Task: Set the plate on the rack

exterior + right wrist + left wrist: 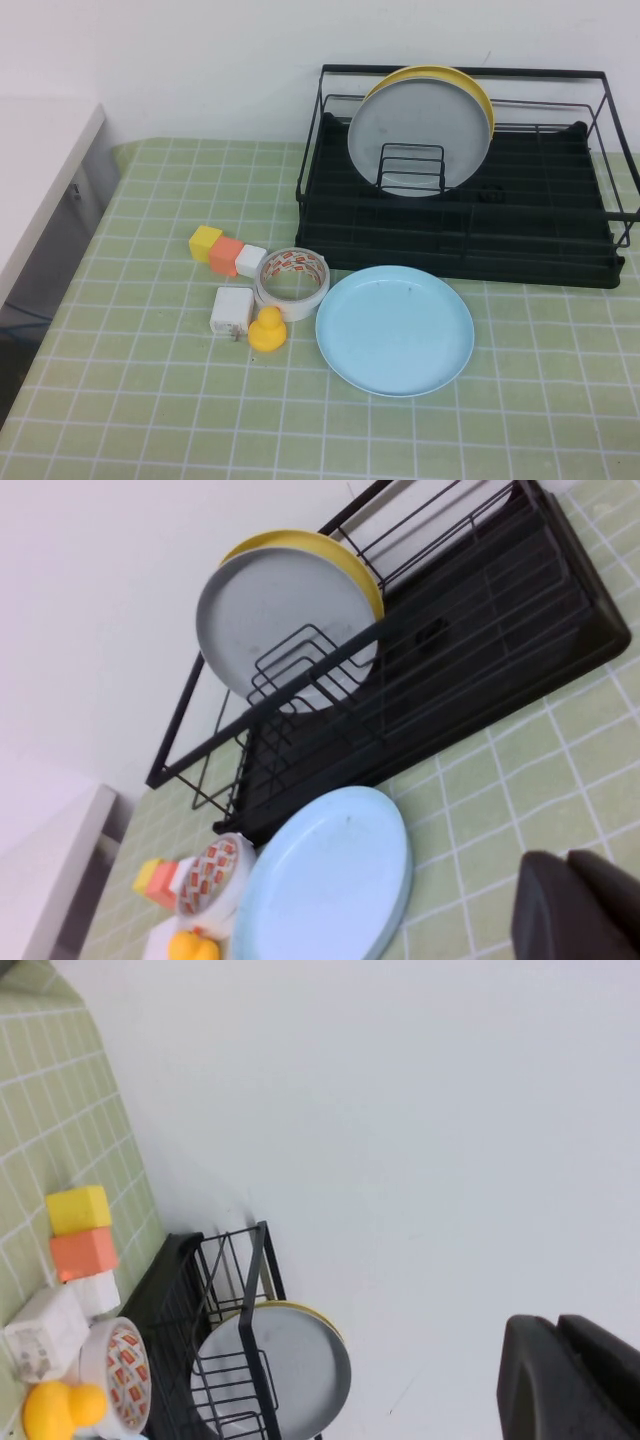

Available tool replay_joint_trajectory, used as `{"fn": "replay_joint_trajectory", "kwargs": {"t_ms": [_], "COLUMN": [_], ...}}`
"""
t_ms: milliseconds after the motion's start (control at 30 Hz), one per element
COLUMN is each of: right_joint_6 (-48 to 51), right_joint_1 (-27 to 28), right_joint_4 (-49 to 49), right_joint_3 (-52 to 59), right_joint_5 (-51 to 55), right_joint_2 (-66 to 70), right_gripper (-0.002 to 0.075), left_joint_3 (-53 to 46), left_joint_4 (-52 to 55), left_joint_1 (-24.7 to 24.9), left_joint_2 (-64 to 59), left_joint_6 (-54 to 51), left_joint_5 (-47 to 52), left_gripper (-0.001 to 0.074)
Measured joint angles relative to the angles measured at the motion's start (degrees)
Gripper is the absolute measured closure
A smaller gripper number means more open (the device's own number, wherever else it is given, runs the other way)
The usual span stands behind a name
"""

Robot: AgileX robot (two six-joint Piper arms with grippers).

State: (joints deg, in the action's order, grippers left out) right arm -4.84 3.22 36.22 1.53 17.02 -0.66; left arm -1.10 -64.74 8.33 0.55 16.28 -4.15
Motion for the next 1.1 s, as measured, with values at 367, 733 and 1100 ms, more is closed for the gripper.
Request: {"fn": "replay_joint_trajectory", "kwargs": {"t_ms": [367,733,1100], "right_joint_6": [1.10,5.27,5.92], "right_joint_1": [0.00,0.00,0.00], "right_joint_4": [0.59,0.59,0.59], "right_joint_3": [0.00,0.00,0.00], "right_joint_5": [-1.58,-2.16,-1.35], "right_joint_2": [0.00,0.00,0.00], "right_gripper": [0.0720,0.0720,0.0720], "left_joint_3": [0.00,14.13,43.72], "left_joint_4": [-2.08,8.00,36.60], "left_joint_1": [0.00,0.00,0.40], "left_joint_2": [0.00,-18.88,-55.43], "left_joint_6": [-2.82,-28.42,-34.08], "left_joint_5": [-0.09,20.86,40.51], "left_gripper": [0.0737,0.0737,0.0737]}}
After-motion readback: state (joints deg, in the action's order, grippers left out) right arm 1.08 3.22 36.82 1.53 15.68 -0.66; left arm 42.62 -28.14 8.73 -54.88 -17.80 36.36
